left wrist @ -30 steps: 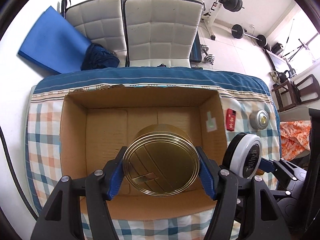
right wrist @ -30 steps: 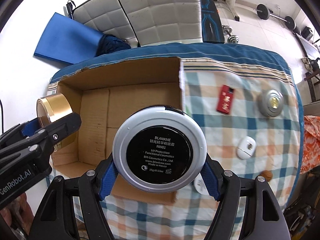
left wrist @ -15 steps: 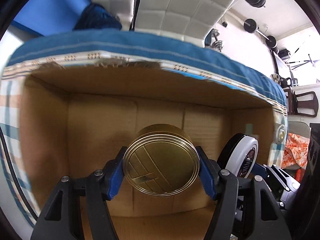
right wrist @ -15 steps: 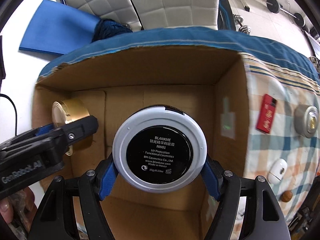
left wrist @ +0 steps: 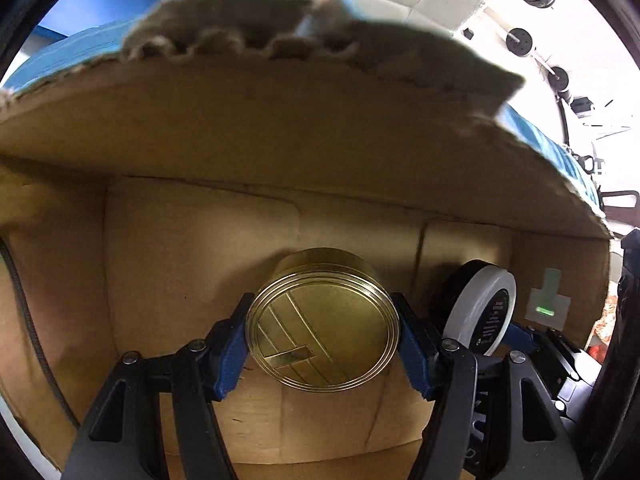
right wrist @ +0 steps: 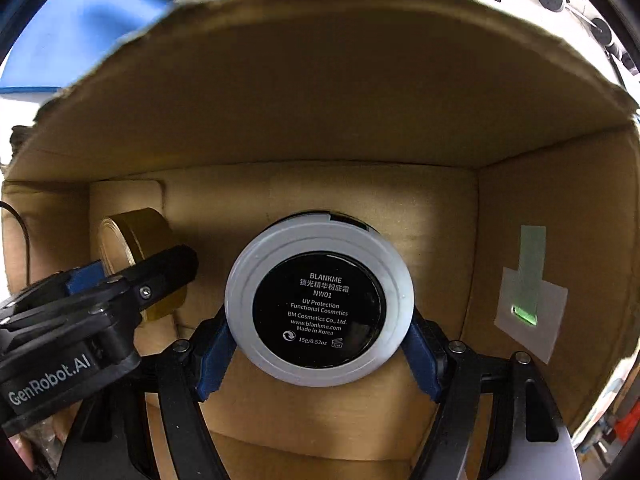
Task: Organize rigid objects
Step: 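Carry the gold tin and white jar into the cardboard box with both tools, then open both tools to release the tin and jar in the box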
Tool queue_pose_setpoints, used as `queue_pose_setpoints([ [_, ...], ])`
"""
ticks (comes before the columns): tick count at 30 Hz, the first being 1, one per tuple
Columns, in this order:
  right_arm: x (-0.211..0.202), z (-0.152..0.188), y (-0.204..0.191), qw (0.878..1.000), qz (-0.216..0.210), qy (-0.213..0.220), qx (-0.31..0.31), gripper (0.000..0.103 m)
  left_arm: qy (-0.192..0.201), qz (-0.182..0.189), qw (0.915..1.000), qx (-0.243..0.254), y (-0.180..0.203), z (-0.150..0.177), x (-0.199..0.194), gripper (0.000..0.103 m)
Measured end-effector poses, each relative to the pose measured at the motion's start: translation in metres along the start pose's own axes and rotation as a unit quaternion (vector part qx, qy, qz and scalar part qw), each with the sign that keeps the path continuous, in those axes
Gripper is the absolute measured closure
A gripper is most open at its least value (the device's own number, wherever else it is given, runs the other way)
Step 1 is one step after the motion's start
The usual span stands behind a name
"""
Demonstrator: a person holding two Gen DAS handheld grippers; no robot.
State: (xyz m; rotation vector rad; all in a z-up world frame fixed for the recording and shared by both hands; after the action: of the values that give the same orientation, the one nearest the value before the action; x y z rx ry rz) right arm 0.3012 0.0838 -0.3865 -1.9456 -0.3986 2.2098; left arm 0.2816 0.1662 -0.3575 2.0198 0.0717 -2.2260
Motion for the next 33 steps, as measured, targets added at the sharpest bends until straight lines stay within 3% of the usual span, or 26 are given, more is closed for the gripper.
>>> queue_pose_setpoints([
  [6,0.009,-0.001,-0.003,1.000,0.009,-0.008,0.002,0.025,-0.007,-0.008,0.9999,0.003,0.003,0.005,-0.006,0.040],
  [9,0.004,-0.001,-0.005,1.000,0.009,0.003,0.005,0.015,-0.004,0.001,1.0000,0.003,0.005,0.010,-0.012,0.025],
  [18,-0.011,0.009,-0.014,1.000,0.004,0.010,0.000,0.003,0.007,0.004,0.9999,0.012,0.012,0.037,-0.048,0.008],
  [20,-0.017,0.015,-0.017,1.000,0.005,0.014,-0.006,0.000,0.021,-0.010,0.9997,0.010,0.010,0.045,-0.060,0.000],
  [26,-0.038,0.033,-0.026,0.999,0.010,0.029,-0.017,0.000,0.054,-0.024,0.9983,0.004,-0.004,0.082,-0.093,0.000],
  [32,-0.068,0.075,-0.044,0.998,0.004,0.050,-0.029,0.000,0.100,-0.042,0.9941,0.000,-0.020,0.118,-0.131,0.000],
  [33,-0.074,0.084,-0.047,0.998,0.002,0.054,-0.032,0.000,0.104,-0.044,0.9936,0.000,-0.025,0.112,-0.135,0.000],
])
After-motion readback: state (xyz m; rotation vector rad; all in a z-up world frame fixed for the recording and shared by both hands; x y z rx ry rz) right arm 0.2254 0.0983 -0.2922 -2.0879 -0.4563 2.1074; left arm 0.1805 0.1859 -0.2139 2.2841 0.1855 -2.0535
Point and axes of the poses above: each gripper's, at about its wrist camera, not at the fingertips, and x roughly the way its jaws point, y to its right, z to its underside, the point moved 4 cm from there along x, roughly the way its jaws point, and after that the axes turned 11 degrees about -z, right-handed, at the moved point
